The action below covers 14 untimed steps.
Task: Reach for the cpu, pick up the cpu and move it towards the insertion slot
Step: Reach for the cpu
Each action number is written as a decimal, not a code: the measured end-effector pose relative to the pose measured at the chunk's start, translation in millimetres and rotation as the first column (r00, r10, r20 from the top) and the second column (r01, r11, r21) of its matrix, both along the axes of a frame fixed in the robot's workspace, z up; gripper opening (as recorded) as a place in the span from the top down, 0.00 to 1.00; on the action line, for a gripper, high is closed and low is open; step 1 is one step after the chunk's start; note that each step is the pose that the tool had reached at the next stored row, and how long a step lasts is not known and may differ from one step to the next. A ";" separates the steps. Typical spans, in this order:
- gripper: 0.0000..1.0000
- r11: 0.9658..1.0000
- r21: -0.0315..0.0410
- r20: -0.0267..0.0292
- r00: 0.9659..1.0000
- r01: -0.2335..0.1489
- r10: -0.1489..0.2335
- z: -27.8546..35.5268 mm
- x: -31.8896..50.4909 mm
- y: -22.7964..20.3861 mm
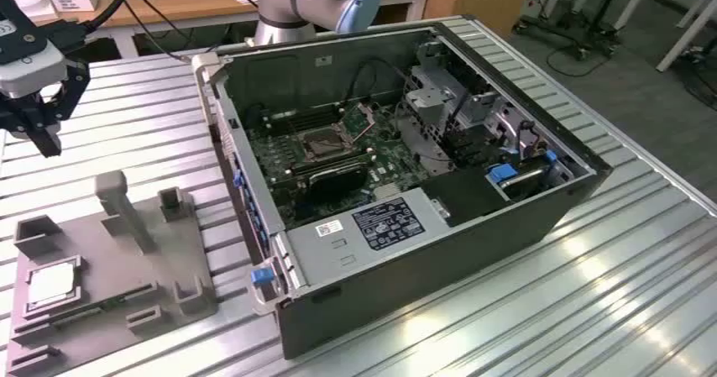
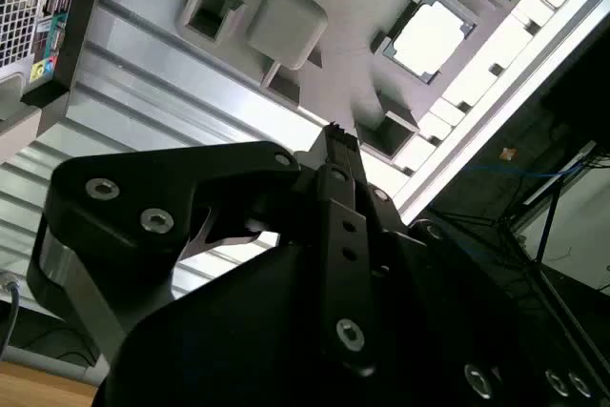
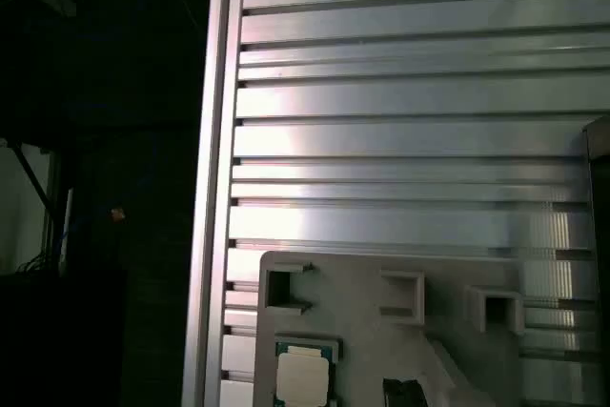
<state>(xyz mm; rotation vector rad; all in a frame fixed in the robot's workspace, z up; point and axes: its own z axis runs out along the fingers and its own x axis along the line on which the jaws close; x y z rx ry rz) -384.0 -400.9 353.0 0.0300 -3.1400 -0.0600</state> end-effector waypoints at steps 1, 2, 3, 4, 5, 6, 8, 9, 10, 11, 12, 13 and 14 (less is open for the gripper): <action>0.90 1.000 0.000 0.000 1.000 0.000 0.000 0.0 0.0 0.0; 0.90 1.000 0.000 0.000 1.000 0.000 0.000 0.0 0.0 0.0; 0.90 1.000 0.000 0.000 1.000 0.000 0.000 0.0 0.0 0.0; 0.90 1.000 0.000 0.000 1.000 0.000 0.000 0.0 0.0 0.0; 0.90 1.000 0.000 0.000 1.000 0.000 0.000 0.0 0.0 0.0; 0.90 1.000 0.000 0.000 1.000 0.000 0.000 0.0 0.0 0.0; 0.90 1.000 0.000 0.000 1.000 0.000 0.000 0.0 -0.2 0.0; 0.90 1.000 0.000 0.000 1.000 0.000 0.000 -0.1 -0.4 0.0; 0.90 1.000 0.000 0.000 1.000 0.000 0.000 -0.1 -0.6 0.0; 0.90 1.000 0.000 0.000 1.000 0.000 0.000 -0.1 -0.7 0.0; 0.90 1.000 0.000 0.000 1.000 0.000 0.000 -0.2 -1.0 0.0; 0.90 1.000 0.000 0.000 1.000 0.000 0.000 -0.2 -1.7 0.0; 0.90 1.000 0.000 0.000 1.000 0.000 0.000 -0.2 -2.0 0.0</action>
